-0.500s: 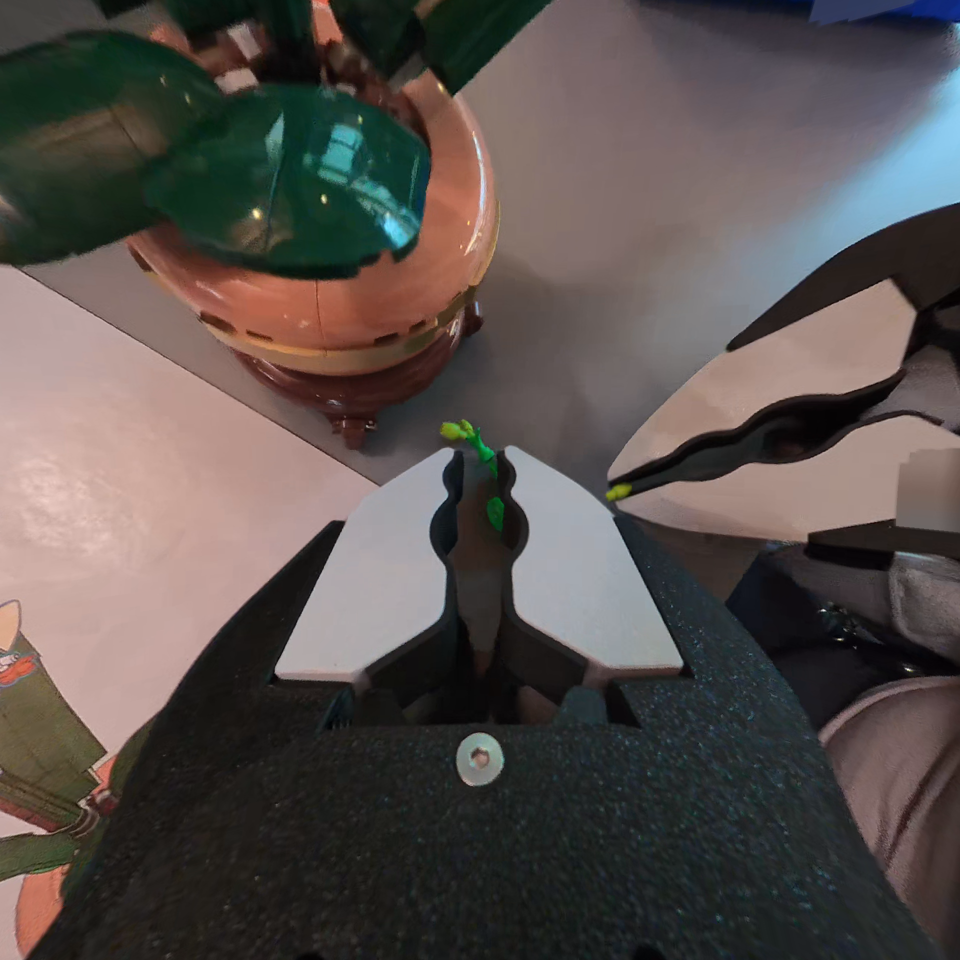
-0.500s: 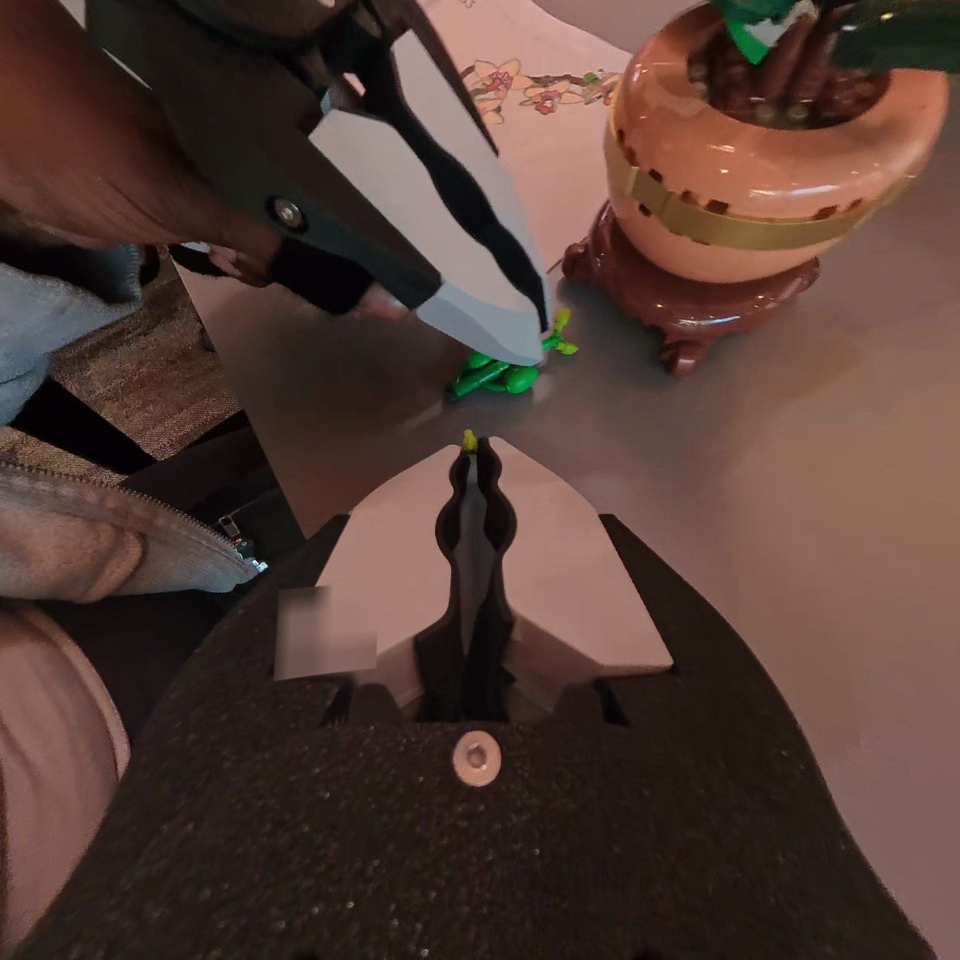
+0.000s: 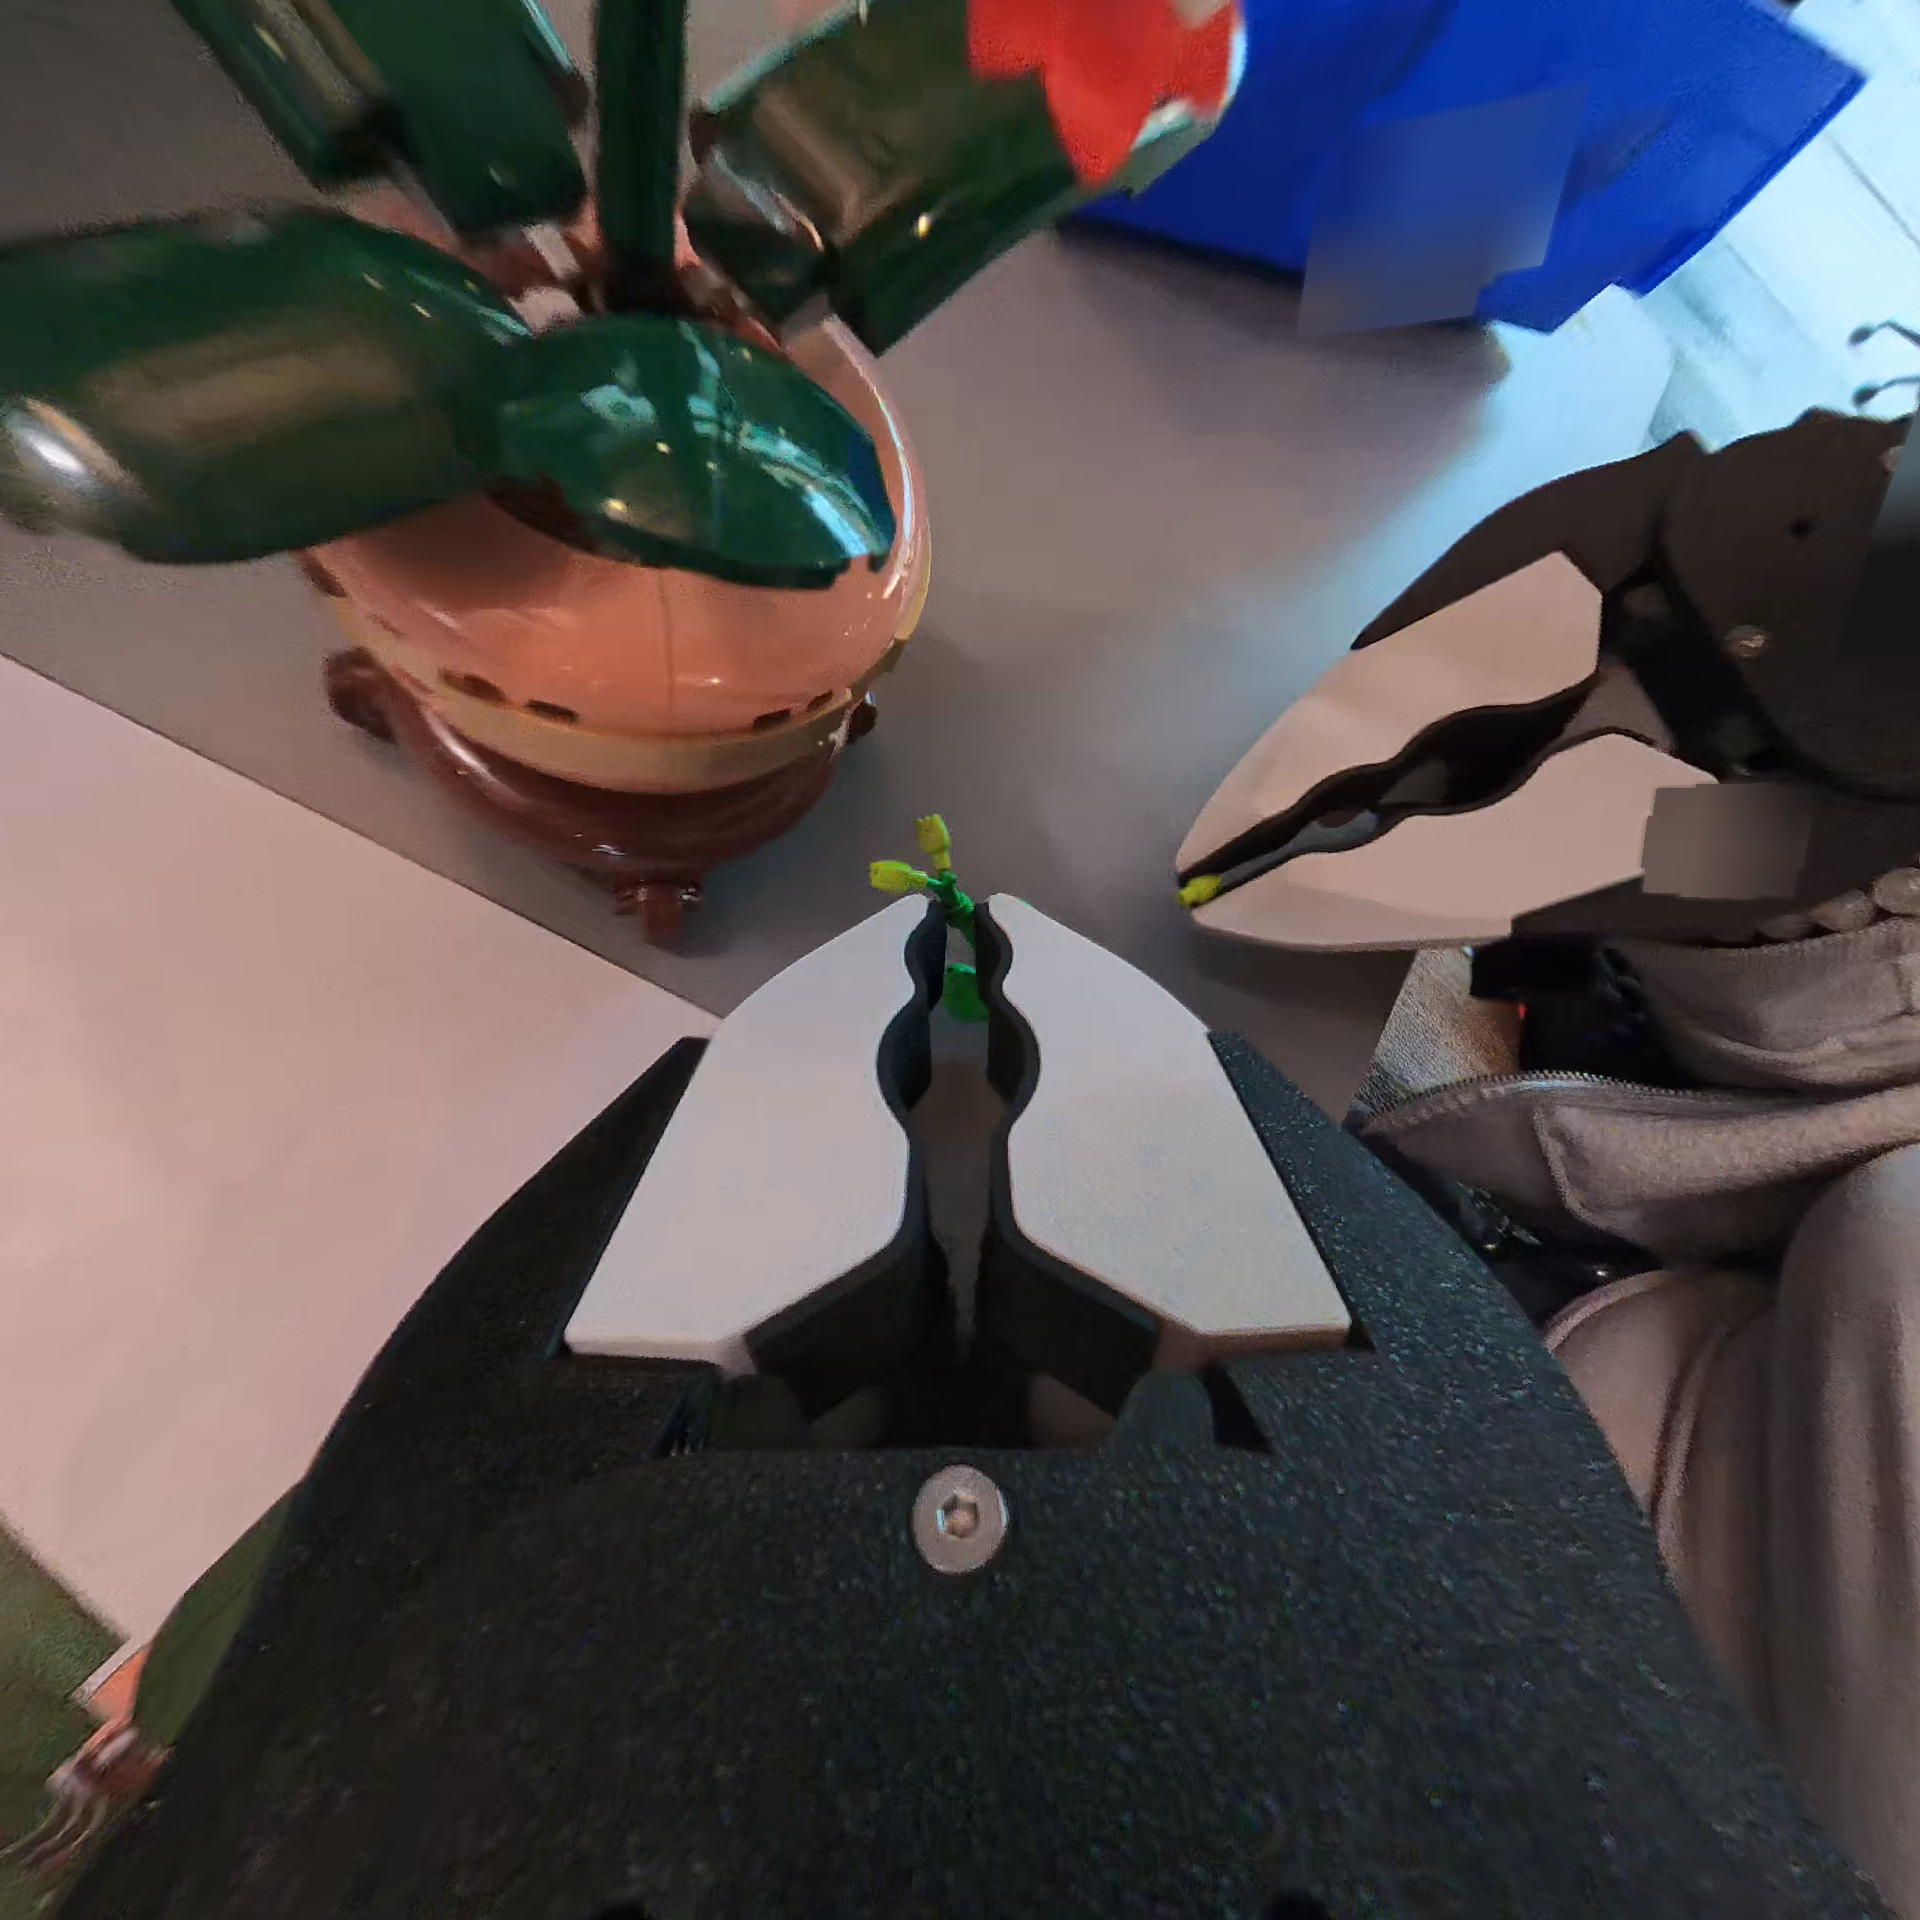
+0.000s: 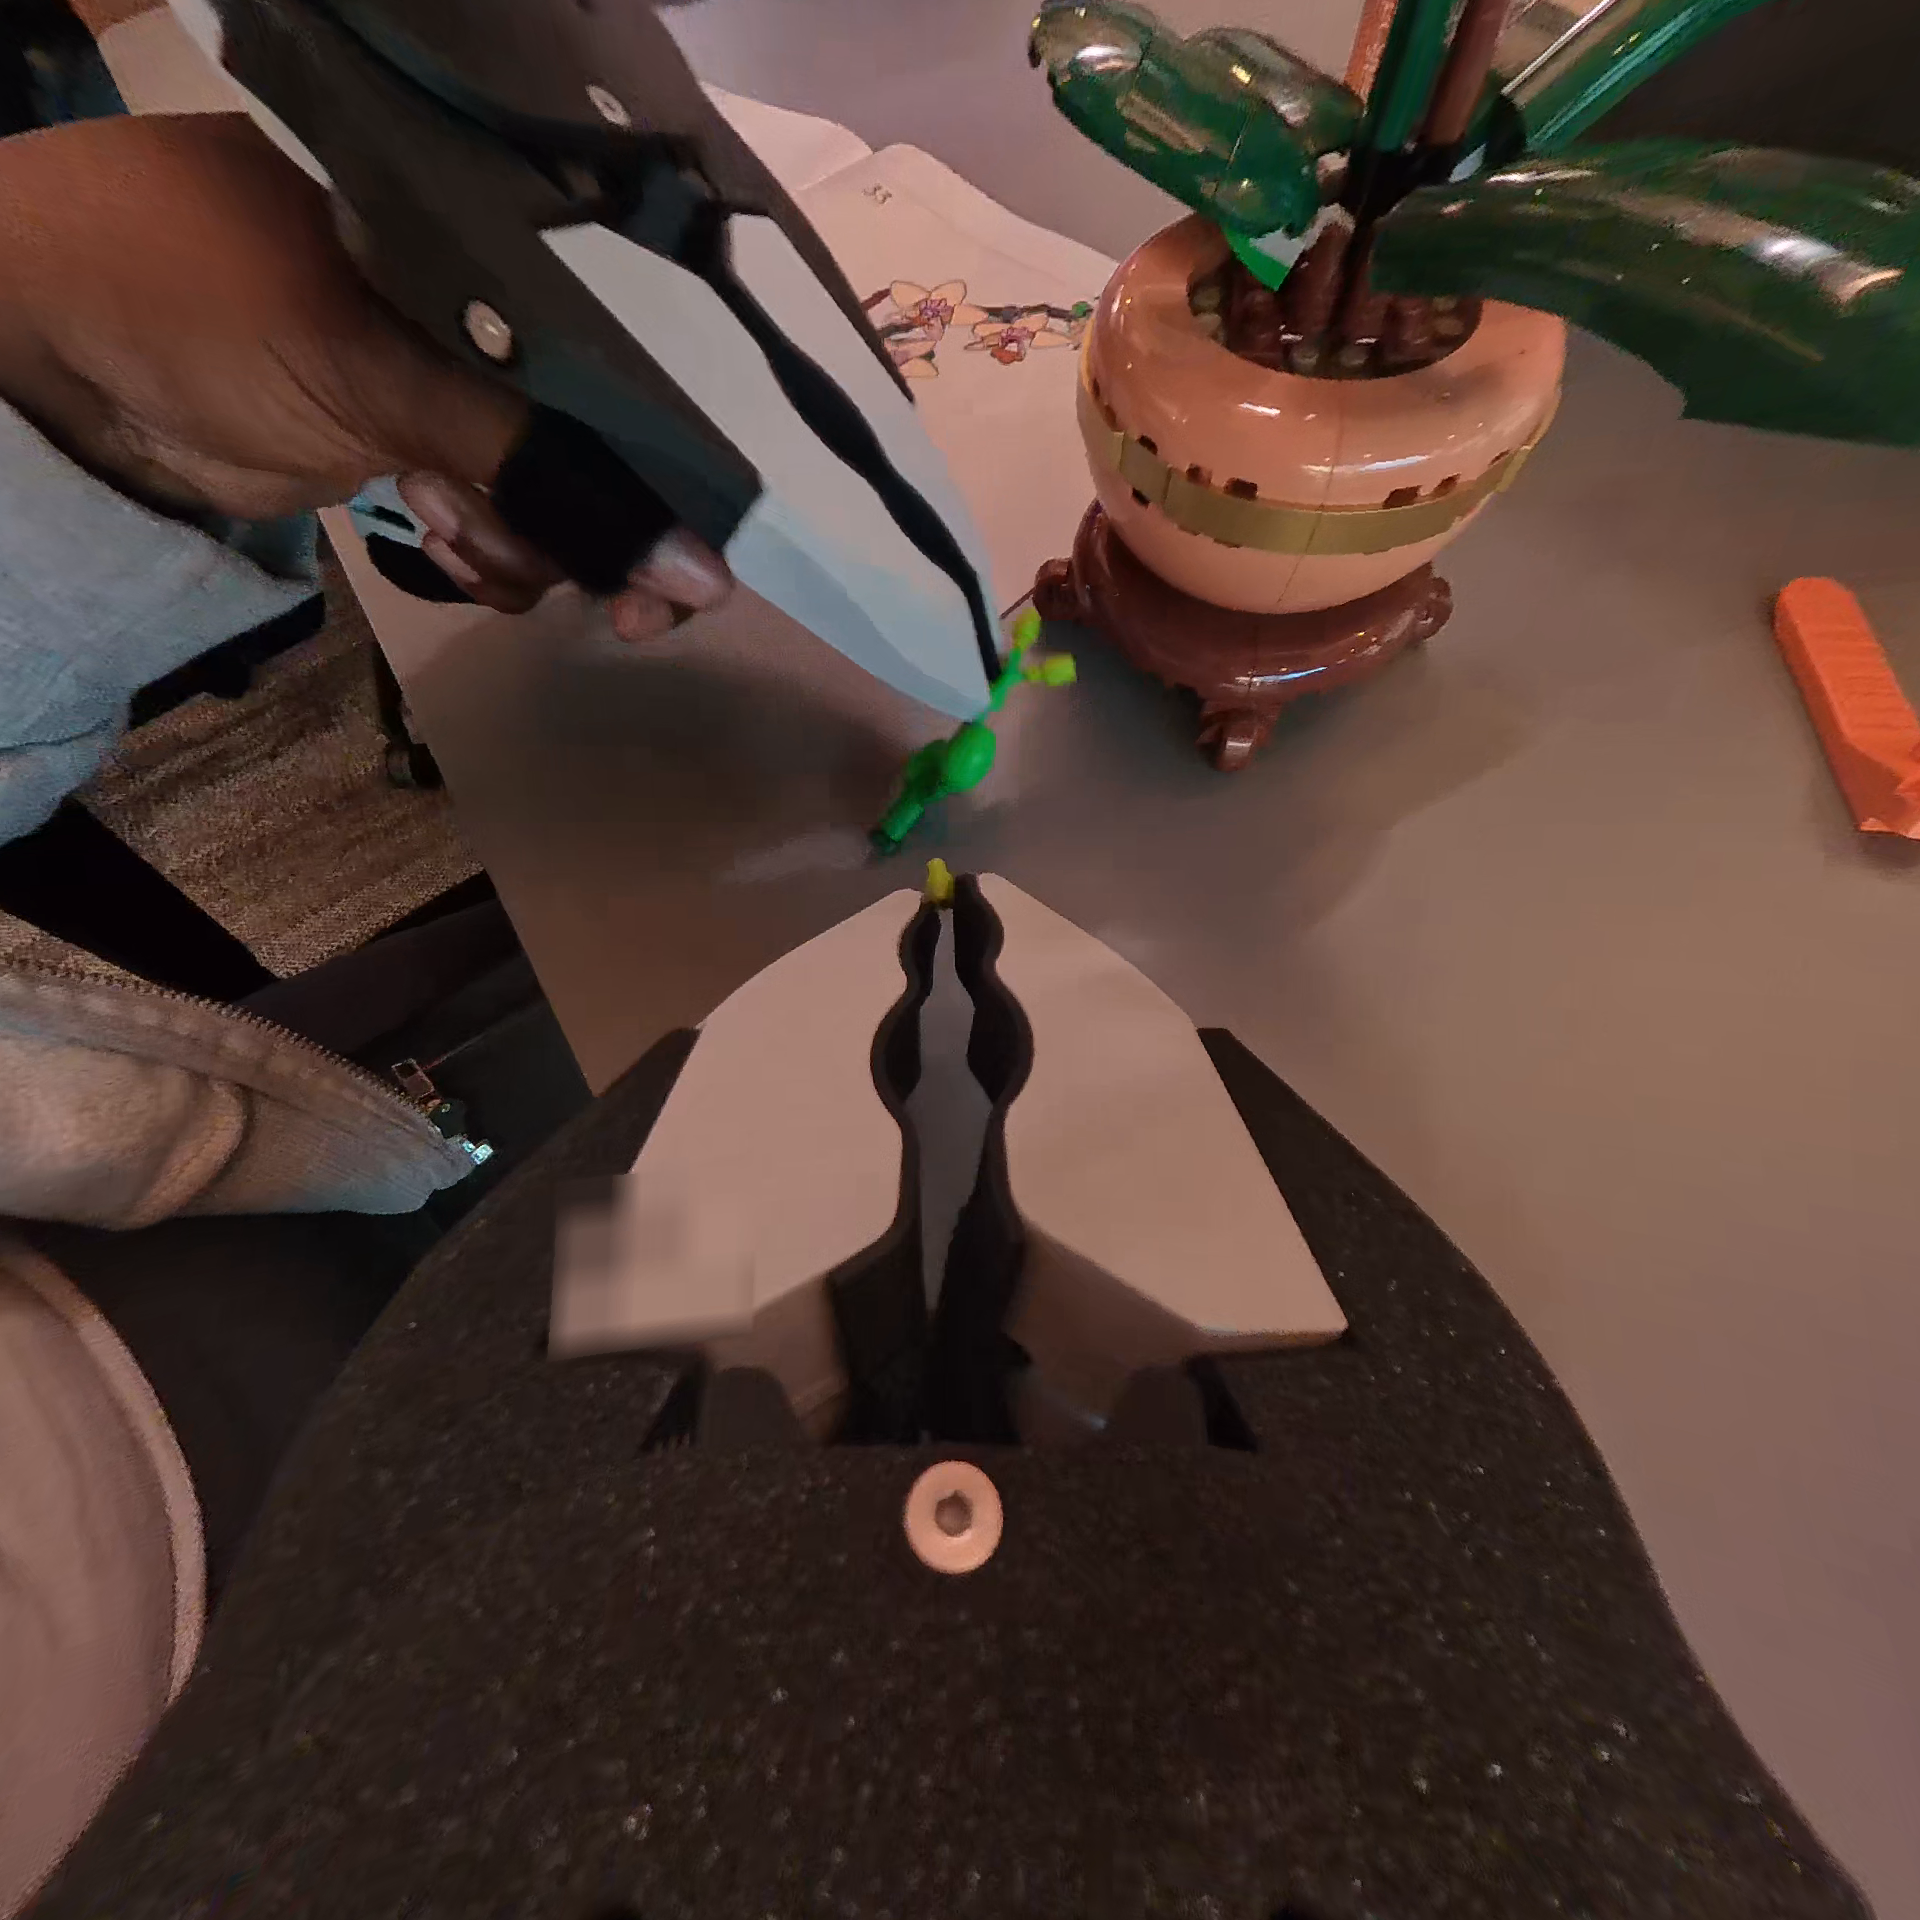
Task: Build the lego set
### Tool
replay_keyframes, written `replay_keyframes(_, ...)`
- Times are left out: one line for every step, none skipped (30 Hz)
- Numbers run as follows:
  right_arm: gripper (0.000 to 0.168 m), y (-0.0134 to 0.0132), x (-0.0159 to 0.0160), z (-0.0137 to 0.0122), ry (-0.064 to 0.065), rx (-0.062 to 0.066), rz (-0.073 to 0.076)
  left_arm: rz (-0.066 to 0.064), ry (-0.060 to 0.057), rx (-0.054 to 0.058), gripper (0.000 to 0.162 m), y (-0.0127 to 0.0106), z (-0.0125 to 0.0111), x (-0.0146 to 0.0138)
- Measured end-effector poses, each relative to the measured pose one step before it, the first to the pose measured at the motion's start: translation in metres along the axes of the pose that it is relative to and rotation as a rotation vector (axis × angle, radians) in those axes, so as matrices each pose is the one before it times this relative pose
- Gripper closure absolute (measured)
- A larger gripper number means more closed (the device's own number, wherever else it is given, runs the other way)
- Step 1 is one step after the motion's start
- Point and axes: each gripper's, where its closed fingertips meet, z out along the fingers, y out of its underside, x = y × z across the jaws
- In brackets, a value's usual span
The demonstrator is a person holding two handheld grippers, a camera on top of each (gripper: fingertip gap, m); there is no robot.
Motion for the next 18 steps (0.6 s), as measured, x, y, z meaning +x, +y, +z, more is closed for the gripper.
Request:
replay_keyframes(0.164, -0.00144, 0.00034, -0.00101, -0.0013, 0.0128, -0.0011, 0.0136, -0.0056, 0.0297, 0.157, -0.00241, -0.00621, -0.00093)
replay_keyframes(0.165, -0.00242, 0.00011, -0.00099, -0.0003, 0.0198, -0.0027, 0.0102, -0.0152, 0.0301, 0.157, -0.00233, -0.00670, -0.00219)
replay_keyframes(0.164, -0.00264, -0.00004, -0.00067, 0.0019, 0.0199, -0.0025, 0.0125, -0.0249, 0.0297, 0.158, -0.00235, -0.00703, -0.00364)
replay_keyframes(0.164, -0.00300, -0.00042, -0.00033, 0.0027, 0.0219, -0.0048, 0.0313, -0.0275, 0.0331, 0.158, -0.00274, -0.00731, -0.00329)
replay_keyframes(0.164, -0.00384, -0.00097, 0.00001, 0.0013, 0.0276, -0.0118, 0.0540, -0.0313, 0.0357, 0.158, -0.00310, -0.00744, -0.00286)
replay_keyframes(0.164, -0.00432, -0.00147, 0.00034, 0.0022, 0.0329, -0.0187, 0.0726, -0.0427, 0.0349, 0.158, -0.00335, -0.00762, -0.00319)
replay_keyframes(0.165, -0.00427, -0.00088, 0.00073, 0.0090, 0.0304, -0.0160, 0.0866, -0.0560, 0.0294, 0.158, -0.00321, -0.00776, -0.00415)
replay_keyframes(0.165, -0.00284, -0.00145, 0.00107, 0.0037, 0.0154, -0.0161, 0.0999, -0.0693, 0.0211, 0.157, -0.00310, -0.00775, -0.00532)
replay_keyframes(0.165, -0.00233, -0.00302, 0.00160, -0.0060, 0.0089, -0.0187, 0.1227, -0.0694, 0.0103, 0.158, -0.00231, -0.00711, -0.00491)
replay_keyframes(0.165, -0.00248, -0.00344, 0.00210, -0.0086, 0.0091, -0.0179, 0.1495, -0.0689, -0.0054, 0.158, -0.00057, -0.00621, -0.00403)
replay_keyframes(0.165, -0.00182, -0.00322, 0.00243, -0.0064, 0.0054, -0.0171, 0.1605, -0.0775, -0.0198, 0.158, 0.00120, -0.00521, -0.00430)
replay_keyframes(0.165, -0.00132, -0.00358, 0.00273, -0.0090, 0.0010, -0.0210, 0.1598, -0.0699, -0.0275, 0.158, 0.00198, -0.00375, -0.00305)
replay_keyframes(0.165, -0.00132, -0.00391, 0.00279, -0.0094, 0.0047, -0.0286, 0.1520, -0.0402, -0.0281, 0.158, 0.00188, -0.00255, 0.00112)
replay_keyframes(0.165, -0.00174, -0.00301, 0.00257, -0.0015, 0.0090, -0.0302, 0.1260, -0.0250, -0.0244, 0.158, 0.00112, -0.00134, 0.00331)
replay_keyframes(0.165, -0.00157, -0.00293, 0.00242, 0.0002, 0.0027, -0.0272, 0.0912, -0.0247, -0.0167, 0.158, -0.00041, -0.00085, 0.00323)
replay_keyframes(0.165, -0.00137, -0.00171, 0.00240, 0.0105, -0.0001, -0.0208, 0.0672, -0.0095, 0.0018, 0.158, -0.00294, -0.00085, 0.00460)
replay_keyframes(0.164, -0.00041, -0.00163, 0.00292, 0.0110, -0.0060, -0.0139, 0.0422, 0.0032, 0.0174, 0.158, -0.00487, -0.00087, 0.00542)
replay_keyframes(0.164, 0.00013, -0.00226, 0.00300, 0.0036, -0.0090, -0.0102, 0.0156, 0.0185, 0.0153, 0.158, -0.00405, 0.00010, 0.00645)
